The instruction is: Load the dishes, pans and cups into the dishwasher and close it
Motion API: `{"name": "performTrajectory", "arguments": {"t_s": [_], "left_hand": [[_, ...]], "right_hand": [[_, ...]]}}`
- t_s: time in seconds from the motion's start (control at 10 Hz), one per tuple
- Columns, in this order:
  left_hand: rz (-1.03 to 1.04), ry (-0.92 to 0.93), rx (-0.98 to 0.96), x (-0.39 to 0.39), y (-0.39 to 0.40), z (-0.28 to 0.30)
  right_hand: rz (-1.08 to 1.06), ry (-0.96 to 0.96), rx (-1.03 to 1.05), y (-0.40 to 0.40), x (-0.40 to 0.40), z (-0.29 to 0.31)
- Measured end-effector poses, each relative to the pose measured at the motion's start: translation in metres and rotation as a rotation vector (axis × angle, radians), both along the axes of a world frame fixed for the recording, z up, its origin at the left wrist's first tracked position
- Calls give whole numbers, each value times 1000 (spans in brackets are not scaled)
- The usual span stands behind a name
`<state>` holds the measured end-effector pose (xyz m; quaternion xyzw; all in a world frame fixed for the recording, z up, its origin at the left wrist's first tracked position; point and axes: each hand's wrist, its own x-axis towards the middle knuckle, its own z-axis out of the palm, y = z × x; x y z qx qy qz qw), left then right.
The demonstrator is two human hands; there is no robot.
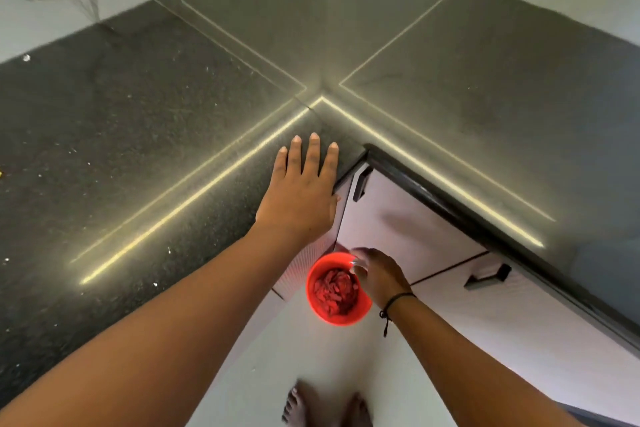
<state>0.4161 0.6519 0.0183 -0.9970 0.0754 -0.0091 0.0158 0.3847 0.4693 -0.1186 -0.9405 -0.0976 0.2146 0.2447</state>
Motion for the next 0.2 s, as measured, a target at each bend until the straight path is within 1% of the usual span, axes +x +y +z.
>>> {"name": "performTrajectory", "arguments": {"t_s": [0.1, 0.2], "left_hand": [[-2, -6, 8, 0, 1, 0], [13, 10, 5, 1, -1, 4]], "right_hand": [[-63, 68, -12, -6, 1, -19], [-153, 75, -55, -21, -1, -20]]}}
